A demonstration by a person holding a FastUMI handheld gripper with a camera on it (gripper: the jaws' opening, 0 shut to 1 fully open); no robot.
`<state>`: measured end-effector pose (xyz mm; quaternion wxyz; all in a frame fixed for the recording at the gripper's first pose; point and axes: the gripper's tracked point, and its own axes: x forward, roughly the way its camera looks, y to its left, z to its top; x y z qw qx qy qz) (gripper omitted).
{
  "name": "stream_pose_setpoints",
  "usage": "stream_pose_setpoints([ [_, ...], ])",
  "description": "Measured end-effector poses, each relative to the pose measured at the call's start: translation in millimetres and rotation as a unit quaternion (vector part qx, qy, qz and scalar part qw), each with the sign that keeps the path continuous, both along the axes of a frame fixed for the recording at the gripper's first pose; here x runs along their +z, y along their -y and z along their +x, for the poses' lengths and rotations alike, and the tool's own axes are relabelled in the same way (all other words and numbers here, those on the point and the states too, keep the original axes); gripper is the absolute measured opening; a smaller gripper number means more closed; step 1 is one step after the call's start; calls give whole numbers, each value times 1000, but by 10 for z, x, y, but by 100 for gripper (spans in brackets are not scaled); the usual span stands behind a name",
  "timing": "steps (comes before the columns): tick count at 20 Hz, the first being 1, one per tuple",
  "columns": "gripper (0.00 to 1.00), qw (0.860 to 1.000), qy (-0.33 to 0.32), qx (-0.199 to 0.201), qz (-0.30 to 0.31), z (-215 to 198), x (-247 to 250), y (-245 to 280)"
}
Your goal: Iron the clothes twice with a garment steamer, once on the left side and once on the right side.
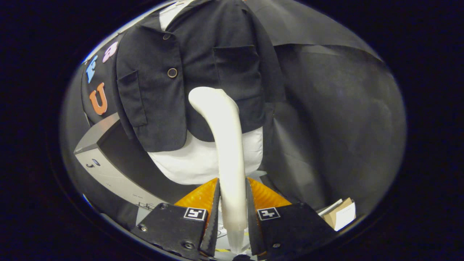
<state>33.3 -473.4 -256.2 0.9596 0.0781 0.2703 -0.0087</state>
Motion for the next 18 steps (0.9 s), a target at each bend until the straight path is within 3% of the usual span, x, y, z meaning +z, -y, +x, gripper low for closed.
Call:
stream_pose_setpoints([
  [5, 38, 999, 3, -9, 37, -167, -272, 32],
  [8, 38, 999, 1, -22, 44, -491, -391, 4],
  [12, 38, 998, 20, -45, 40, -1244, -300, -196],
  [18, 38, 998, 49, -42, 14, -2667, 31, -1081],
])
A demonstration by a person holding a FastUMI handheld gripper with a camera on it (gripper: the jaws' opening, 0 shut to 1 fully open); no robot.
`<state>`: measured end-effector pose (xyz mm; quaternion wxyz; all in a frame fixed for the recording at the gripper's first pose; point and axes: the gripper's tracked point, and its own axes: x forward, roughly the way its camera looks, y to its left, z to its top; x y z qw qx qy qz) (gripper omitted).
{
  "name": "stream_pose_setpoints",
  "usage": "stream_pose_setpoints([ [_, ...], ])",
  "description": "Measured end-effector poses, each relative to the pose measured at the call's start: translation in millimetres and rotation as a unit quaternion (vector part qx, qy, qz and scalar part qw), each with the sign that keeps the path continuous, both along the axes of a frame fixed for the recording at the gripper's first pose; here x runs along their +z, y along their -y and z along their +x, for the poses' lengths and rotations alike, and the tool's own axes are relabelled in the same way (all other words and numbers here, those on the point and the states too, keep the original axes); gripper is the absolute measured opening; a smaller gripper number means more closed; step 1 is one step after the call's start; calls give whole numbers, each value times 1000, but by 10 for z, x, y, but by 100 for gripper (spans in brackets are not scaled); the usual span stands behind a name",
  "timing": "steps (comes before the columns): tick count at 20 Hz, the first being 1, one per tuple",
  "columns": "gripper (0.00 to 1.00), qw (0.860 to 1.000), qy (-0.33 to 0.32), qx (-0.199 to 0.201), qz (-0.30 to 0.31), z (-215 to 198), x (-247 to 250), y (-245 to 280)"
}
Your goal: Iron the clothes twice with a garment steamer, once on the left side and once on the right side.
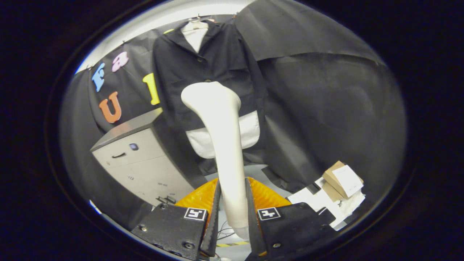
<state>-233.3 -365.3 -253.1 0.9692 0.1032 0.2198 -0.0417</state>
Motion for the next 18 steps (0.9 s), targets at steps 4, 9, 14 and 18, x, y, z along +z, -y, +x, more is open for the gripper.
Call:
stream_pose_setpoints([
  [4, 38, 999, -3, 28, -21, -691, 159, -657],
  [9, 38, 996, -5, 81, -37, -1181, 192, -1310],
  [14, 38, 993, 22, 99, -54, -1383, 294, -1564],
  [18, 38, 992, 33, 103, -71, -1429, 348, -1623],
])
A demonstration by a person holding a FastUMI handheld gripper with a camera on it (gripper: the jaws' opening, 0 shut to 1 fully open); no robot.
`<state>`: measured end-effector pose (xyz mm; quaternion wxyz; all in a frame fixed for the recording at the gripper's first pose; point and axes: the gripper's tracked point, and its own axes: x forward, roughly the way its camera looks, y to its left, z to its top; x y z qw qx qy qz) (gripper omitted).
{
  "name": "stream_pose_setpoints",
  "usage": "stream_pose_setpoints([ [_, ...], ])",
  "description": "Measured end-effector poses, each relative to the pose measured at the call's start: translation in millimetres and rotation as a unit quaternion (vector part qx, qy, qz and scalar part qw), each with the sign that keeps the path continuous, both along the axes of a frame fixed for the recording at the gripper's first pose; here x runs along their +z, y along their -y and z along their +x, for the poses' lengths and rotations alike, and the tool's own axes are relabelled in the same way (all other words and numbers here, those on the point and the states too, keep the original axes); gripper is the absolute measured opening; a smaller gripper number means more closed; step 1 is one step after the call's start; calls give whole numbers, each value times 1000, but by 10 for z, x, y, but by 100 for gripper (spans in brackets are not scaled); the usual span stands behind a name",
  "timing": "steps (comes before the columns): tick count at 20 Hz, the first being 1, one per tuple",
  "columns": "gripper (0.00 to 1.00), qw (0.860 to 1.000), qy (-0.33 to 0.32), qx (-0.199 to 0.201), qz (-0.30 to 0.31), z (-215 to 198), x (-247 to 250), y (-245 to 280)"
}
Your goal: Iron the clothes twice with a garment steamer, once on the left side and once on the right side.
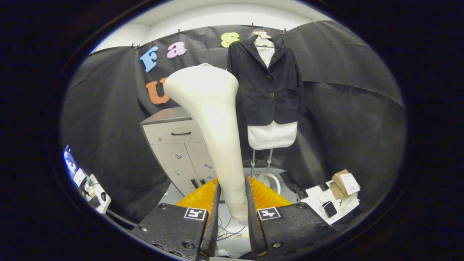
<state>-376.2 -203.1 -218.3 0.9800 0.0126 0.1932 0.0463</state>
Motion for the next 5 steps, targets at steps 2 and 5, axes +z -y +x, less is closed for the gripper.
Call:
stream_pose_setpoints([
  [2, 38, 1000, 3, 2, -2, -28, 5, -31],
  [5, 38, 1000, 1, 8, -7, -72, -15, -67],
])
